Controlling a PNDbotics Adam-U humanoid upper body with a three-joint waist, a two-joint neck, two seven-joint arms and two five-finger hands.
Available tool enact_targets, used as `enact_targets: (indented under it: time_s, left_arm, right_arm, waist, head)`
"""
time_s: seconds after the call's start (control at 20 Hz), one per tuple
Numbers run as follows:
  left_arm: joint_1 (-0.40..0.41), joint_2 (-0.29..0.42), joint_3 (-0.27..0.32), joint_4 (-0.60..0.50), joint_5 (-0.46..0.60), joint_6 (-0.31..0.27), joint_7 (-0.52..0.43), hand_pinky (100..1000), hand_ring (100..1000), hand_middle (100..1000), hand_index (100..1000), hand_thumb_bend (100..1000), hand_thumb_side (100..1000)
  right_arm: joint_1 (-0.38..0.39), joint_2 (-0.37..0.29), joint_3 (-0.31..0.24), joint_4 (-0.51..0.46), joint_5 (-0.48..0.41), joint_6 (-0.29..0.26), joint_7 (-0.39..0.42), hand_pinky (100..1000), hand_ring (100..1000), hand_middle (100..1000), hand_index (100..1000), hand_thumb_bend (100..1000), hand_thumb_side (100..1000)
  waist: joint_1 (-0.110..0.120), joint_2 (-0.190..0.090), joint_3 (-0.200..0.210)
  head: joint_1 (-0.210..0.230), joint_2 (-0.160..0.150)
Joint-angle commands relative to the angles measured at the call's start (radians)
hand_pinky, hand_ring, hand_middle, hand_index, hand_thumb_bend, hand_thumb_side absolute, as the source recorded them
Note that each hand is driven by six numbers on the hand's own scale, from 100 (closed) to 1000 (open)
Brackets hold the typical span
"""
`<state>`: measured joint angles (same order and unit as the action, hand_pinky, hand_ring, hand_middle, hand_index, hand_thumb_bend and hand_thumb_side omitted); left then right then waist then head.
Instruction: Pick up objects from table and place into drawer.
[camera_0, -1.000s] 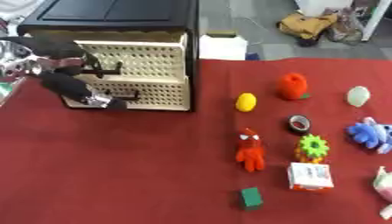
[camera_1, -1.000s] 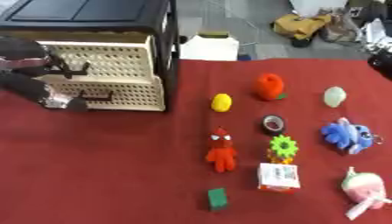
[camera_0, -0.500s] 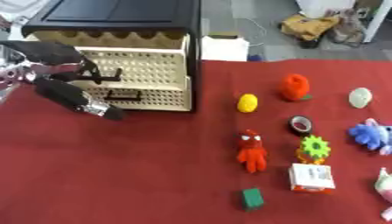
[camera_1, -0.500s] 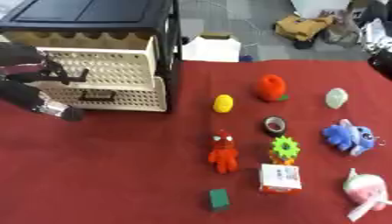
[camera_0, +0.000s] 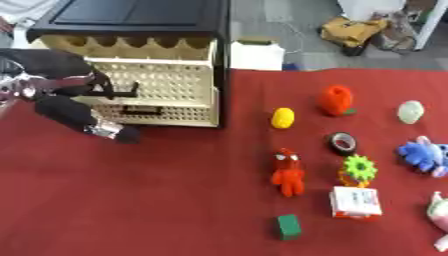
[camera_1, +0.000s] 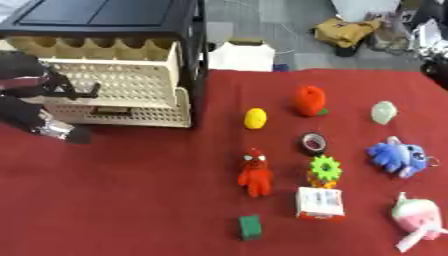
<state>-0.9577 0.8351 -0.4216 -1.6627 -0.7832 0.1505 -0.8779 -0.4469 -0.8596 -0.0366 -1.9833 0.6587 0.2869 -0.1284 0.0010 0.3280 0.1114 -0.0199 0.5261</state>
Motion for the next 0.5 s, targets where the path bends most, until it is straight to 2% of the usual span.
enact_targets:
  time_s: [0.05,0.5]
  left_arm:
    - [-0.002,0.046,0.006,-0.03,0.012,0.005,-0.001,100,100,100,799,856,1000]
    - [0.038,0.087,-0.001,-0.097,0.028,0.012,-0.014,100,100,100,798,865,1000]
  right_arm:
    - [-0.006,-0.038,-0.012,-0.017,0.003,0.002,-0.004,696,779,768,822,100,1000]
    - [-0.007,-0.037,-0.012,-0.017,0.003,0.002,-0.006,697,780,768,822,100,1000]
  waist:
    - [-0.001,-0.026,0.002]
    - [-0.001,-0.029,0.001]
  head:
    - [-0.002,0.003]
    - [-0.004,0.005]
